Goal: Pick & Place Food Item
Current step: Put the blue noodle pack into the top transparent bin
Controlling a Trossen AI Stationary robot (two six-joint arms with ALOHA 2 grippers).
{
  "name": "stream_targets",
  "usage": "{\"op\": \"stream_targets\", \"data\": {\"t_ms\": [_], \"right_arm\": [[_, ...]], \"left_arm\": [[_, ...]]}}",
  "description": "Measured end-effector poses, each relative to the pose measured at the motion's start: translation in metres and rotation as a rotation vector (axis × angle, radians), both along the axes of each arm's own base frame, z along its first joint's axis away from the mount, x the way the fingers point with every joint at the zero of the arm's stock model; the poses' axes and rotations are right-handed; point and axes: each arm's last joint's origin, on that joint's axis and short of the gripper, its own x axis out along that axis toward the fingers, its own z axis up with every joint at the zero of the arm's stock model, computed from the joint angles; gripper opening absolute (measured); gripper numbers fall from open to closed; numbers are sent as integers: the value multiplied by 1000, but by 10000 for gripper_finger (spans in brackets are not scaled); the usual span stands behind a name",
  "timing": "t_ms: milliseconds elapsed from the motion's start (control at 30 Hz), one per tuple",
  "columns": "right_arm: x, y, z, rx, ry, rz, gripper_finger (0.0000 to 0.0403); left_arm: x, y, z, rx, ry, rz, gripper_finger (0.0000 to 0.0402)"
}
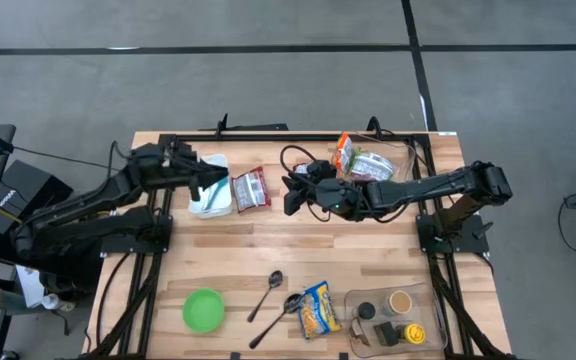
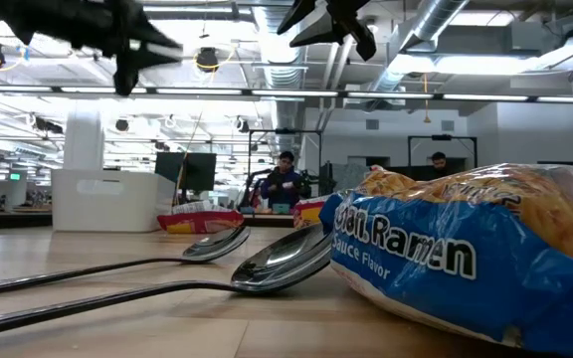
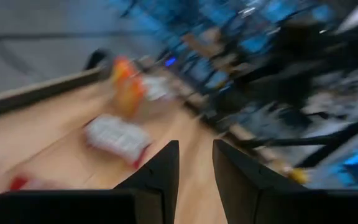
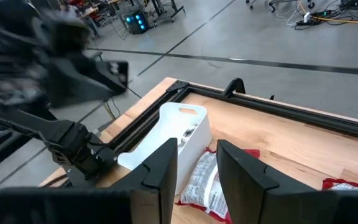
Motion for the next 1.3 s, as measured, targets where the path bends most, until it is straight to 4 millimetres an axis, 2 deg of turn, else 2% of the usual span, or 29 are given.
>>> {"op": "stream_targets", "data": {"t_ms": [233, 533, 667, 933, 1167, 1300], "right_arm": [[-4, 0, -8, -9, 95, 0, 107], [-7, 0, -14, -11, 168, 7, 107], [-8, 1, -19, 38, 233, 99, 107], [-19, 9, -36, 328, 405, 339, 107], [-37, 22, -50, 655, 644, 585, 107], [-48, 26, -54, 765, 755, 630, 107]], "left_arm": [[-1, -9, 16, 40, -149, -100, 92], [4, -19, 16, 33, -149, -176, 92], [4, -21, 16, 32, -150, -188, 92], [5, -23, 16, 31, -150, -200, 92], [5, -22, 16, 31, -150, -200, 92], [5, -22, 16, 31, -150, -199, 92]]}}
